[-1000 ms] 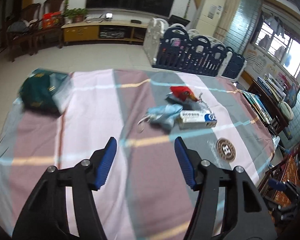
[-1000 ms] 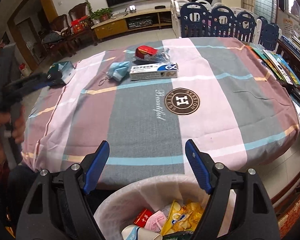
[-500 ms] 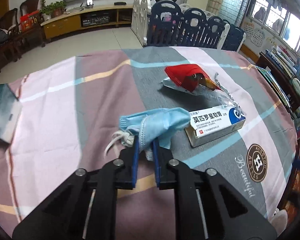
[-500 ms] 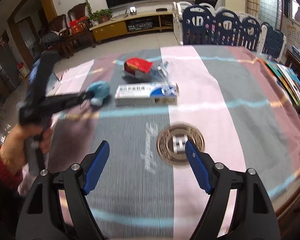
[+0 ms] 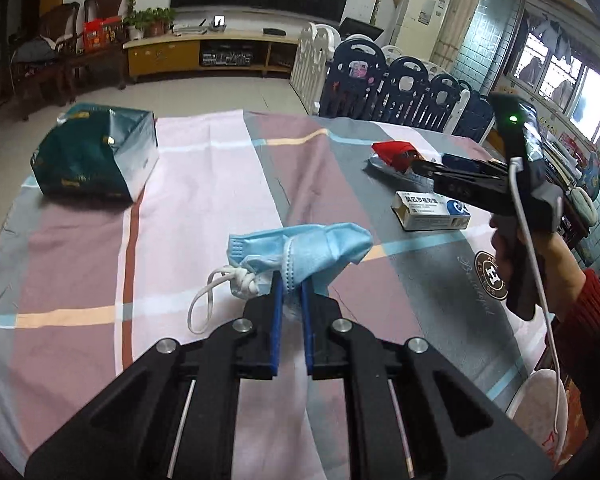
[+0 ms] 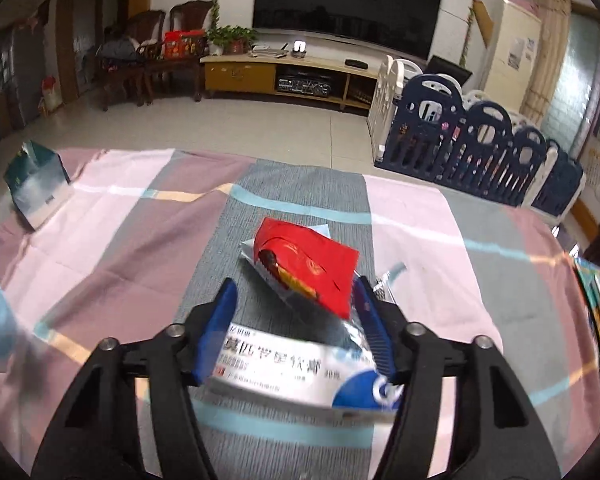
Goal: Collect trash
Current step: 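Grasp the red wrapper with the right tool while the left tool grasps the blue face mask, then carry both items over the wastebasket and open the right tool to drop the wrapper, then open the left tool over the wastebasket to drop the blue face mask, then move both tools back to the table toward the medicine box and clear bag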
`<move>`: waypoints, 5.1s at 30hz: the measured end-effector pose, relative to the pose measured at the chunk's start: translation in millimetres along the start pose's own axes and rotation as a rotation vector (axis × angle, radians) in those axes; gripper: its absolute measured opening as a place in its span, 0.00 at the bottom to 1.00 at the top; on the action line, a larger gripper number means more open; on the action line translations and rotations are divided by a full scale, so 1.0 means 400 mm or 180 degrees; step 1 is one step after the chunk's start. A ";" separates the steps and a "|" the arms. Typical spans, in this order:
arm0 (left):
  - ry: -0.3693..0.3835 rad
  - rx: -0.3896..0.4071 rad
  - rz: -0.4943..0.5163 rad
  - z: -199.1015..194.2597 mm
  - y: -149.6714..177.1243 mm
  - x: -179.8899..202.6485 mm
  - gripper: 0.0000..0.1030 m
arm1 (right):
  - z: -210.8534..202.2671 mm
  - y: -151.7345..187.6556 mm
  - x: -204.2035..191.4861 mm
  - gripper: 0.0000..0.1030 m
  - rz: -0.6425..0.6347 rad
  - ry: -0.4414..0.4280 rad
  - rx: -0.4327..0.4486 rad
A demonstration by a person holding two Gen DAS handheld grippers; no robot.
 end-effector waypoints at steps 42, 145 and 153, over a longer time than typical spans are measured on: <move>0.0070 0.0478 0.0754 -0.579 0.184 0.440 0.10 | -1.119 0.453 0.043 0.03 0.0617 0.0103 0.0173; -0.0423 -0.0414 0.0182 -0.172 0.111 0.069 0.84 | -0.126 0.110 0.071 0.67 -0.0943 -0.0573 -0.0741; -0.0197 -0.0383 0.0049 -0.085 0.119 0.024 0.84 | 0.008 0.079 0.083 0.82 -0.1168 -0.0922 -0.0567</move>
Point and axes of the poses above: each gripper's, at about its wrist camera, not at the fingertips, and z roughly the way its jaws point, x to its right, y to its underside, the point moved 1 cm from there along z, roughly the way its jaws point, and after that the axes turned 3 degrees about x, right-handed, at the moved point
